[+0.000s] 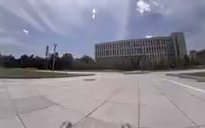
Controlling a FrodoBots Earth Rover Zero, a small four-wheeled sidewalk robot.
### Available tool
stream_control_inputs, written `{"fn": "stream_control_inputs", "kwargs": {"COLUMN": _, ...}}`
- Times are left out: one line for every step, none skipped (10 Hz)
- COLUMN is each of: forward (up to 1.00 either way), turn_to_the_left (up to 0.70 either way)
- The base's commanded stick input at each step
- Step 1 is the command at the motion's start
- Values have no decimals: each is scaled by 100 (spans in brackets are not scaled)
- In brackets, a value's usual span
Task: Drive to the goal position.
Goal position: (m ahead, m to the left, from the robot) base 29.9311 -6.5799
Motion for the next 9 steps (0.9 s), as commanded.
{"fn": "stream_control_inputs", "kwargs": {"forward": 70, "turn_to_the_left": 0}}
{"fn": "stream_control_inputs", "kwargs": {"forward": 70, "turn_to_the_left": 0}}
{"fn": "stream_control_inputs", "kwargs": {"forward": 70, "turn_to_the_left": 0}}
{"fn": "stream_control_inputs", "kwargs": {"forward": 70, "turn_to_the_left": 0}}
{"fn": "stream_control_inputs", "kwargs": {"forward": 70, "turn_to_the_left": 0}}
{"fn": "stream_control_inputs", "kwargs": {"forward": 70, "turn_to_the_left": 0}}
{"fn": "stream_control_inputs", "kwargs": {"forward": 70, "turn_to_the_left": 0}}
{"fn": "stream_control_inputs", "kwargs": {"forward": 70, "turn_to_the_left": -22}}
{"fn": "stream_control_inputs", "kwargs": {"forward": 70, "turn_to_the_left": -31}}
